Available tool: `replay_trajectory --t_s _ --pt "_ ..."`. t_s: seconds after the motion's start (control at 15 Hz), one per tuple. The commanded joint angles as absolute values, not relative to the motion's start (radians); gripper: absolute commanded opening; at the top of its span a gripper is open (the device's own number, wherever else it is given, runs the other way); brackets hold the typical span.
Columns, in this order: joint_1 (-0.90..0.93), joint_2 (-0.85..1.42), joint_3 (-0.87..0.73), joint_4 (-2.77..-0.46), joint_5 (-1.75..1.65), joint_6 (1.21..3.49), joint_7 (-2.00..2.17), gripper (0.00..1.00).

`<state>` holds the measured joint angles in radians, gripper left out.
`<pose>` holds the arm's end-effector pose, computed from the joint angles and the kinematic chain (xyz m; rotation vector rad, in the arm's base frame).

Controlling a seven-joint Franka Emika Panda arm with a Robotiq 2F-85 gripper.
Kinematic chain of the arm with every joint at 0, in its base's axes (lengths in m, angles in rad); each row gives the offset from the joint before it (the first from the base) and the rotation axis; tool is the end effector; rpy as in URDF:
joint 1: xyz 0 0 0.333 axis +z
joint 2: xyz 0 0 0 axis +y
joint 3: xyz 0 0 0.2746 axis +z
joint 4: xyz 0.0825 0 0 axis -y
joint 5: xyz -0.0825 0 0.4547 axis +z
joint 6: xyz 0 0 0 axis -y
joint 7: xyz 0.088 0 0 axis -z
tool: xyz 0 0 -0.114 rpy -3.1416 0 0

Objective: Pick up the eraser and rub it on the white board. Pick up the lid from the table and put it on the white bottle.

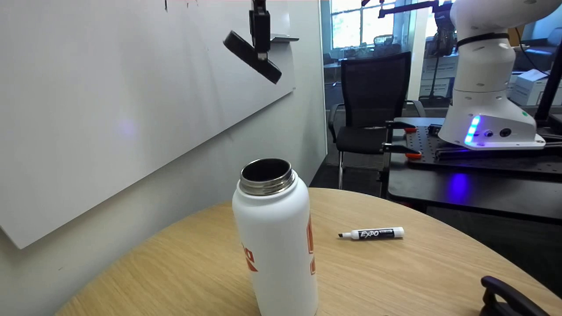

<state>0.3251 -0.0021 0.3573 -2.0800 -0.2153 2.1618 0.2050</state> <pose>0.4851 0.3817 0.3537 2.8722 0.8731 0.2326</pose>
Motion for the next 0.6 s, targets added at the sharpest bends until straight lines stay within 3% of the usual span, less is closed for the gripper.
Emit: replay_trajectory --t_s 0.0,0.33,0.4,0.53 --pt "0.377 0.147 0.389 -2.014 -0.191 2.065 0.187 0.31" --pt "0.432 0.356 0.387 -1.935 -0.146 2.088 0.128 0.31" --pt "0.441 0.28 0.378 -2.007 -0.167 2.11 0.173 0.56" --pt "0.449 0.345 0.373 -1.968 -0.163 2.11 0.155 0.56"
